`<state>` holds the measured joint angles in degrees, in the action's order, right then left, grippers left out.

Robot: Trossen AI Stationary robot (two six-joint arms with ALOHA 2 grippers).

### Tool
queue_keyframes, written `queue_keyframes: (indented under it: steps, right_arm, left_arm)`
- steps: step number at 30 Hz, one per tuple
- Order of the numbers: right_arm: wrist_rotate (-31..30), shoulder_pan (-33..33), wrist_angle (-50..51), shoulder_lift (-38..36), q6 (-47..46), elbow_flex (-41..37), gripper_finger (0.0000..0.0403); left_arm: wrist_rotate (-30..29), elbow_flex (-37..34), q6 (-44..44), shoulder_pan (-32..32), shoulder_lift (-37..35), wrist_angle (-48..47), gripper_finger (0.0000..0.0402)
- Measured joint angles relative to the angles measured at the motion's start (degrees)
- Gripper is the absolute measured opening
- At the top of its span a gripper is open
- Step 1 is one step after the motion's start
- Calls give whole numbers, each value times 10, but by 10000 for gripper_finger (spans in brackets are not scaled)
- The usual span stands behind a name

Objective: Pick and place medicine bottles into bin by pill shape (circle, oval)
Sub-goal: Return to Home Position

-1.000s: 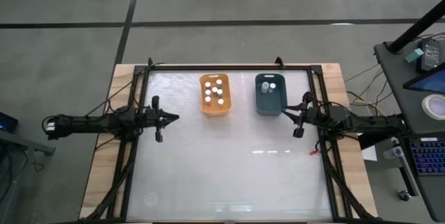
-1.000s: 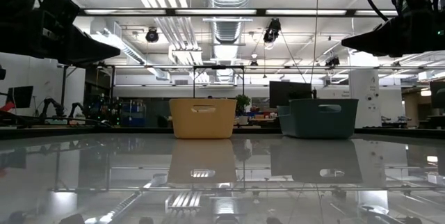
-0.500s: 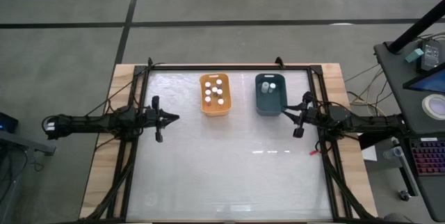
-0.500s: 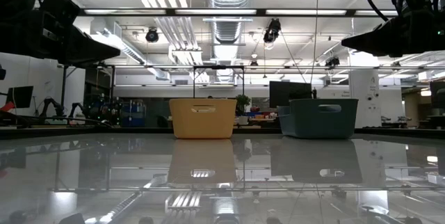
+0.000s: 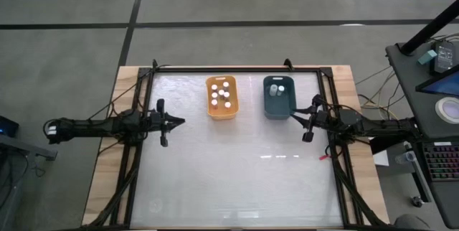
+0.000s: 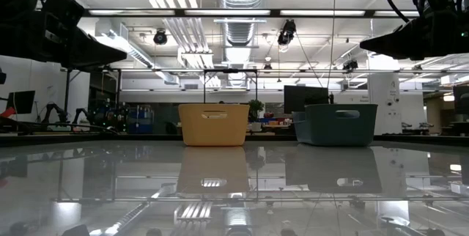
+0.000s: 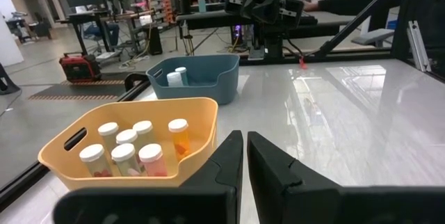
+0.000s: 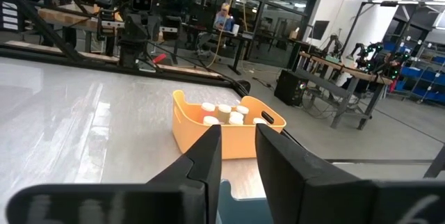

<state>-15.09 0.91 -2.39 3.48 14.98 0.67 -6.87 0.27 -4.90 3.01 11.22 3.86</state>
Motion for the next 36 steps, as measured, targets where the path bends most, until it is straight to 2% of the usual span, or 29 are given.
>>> queue_keyframes:
  steps: [18,36]
  right_arm:
    - [0,0,0,0,0,0,68]
    - [0,0,0,0,0,0,74]
  left_arm:
    - [0,0,0,0,2,0,6]
    - [0,0,0,0,2,0,6]
